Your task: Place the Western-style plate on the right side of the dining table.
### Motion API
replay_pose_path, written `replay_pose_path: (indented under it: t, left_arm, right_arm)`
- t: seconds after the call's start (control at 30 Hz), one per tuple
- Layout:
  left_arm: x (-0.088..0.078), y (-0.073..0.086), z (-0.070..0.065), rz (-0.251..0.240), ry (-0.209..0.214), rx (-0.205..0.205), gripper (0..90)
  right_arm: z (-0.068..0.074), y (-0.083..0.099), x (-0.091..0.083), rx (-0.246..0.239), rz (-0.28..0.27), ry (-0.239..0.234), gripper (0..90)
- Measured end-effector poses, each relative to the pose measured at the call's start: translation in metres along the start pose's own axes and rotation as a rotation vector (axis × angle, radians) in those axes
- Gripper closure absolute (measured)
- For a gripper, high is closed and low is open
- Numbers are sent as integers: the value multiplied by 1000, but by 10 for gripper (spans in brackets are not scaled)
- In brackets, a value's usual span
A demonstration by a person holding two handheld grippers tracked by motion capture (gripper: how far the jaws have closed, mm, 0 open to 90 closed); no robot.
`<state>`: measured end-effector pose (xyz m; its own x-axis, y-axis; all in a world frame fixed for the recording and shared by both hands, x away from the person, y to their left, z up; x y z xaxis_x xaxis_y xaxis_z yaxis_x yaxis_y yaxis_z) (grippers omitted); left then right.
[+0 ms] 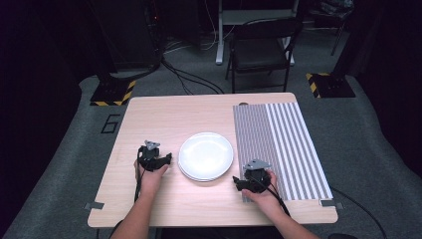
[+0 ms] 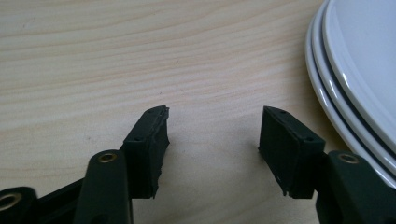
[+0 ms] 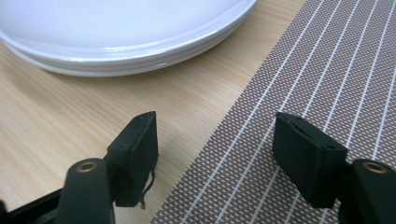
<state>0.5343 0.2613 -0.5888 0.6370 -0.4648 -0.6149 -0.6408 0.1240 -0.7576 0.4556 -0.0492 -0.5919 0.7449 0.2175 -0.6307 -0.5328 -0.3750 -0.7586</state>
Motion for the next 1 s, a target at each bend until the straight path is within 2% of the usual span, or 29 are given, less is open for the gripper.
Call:
replay_pose_path:
  t: [0.07,0.17,0.2,0.27,0.3,0.47,0.57,0.63,0.73,0.8,0.87,1.0]
  left_arm:
    - [-3,-3,0,-20,5,-6,449]
    - [-6,-5,-2,-33,24,-25,483]
    - [-8,-6,-3,-37,25,-29,483]
    - [-10,-7,-5,-41,40,-40,495]
    - [-10,-8,-8,-53,54,-54,501]
    - [-12,-13,-19,-68,101,-73,512]
    - [-16,-23,-29,-68,121,-56,508]
    - [-19,-32,-36,-79,143,-44,509]
    - [-22,-41,-44,-91,153,-37,501]
    - [-24,-45,-47,-91,161,-34,499]
    - [-24,-47,-50,-98,168,-52,500]
    - [-23,-51,-55,-87,178,-38,531]
  right_arm:
    - [0,-1,-2,34,0,-8,330]
    - [0,-2,-3,40,0,-10,354]
    - [-1,-3,-5,41,-7,-13,409]
    - [-1,-3,-6,47,-1,-27,431]
    - [0,-4,-8,53,-1,-31,447]
    - [-2,-7,-14,74,-1,-52,488]
    - [-5,-10,-17,72,-6,-45,510]
    - [-6,-13,-19,75,-10,-59,538]
    - [-8,-18,-23,74,-15,-85,598]
    - [-9,-21,-26,86,-20,-94,603]
    - [-11,-24,-29,99,-25,-99,609]
    - [-14,-32,-32,100,-50,-88,643]
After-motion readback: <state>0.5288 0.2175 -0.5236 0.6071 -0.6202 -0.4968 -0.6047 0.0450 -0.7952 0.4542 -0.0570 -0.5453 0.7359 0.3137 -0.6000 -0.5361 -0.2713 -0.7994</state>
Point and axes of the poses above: each handheld gripper's, and its own axes: x roughly forward along the jaws, y roughly out of its underside, z roughly to its left, the point moved 10 cm from there along x, roughly forward along the jaws, and after that the axes turned 15 degrees about y, right-handed, at the moved point
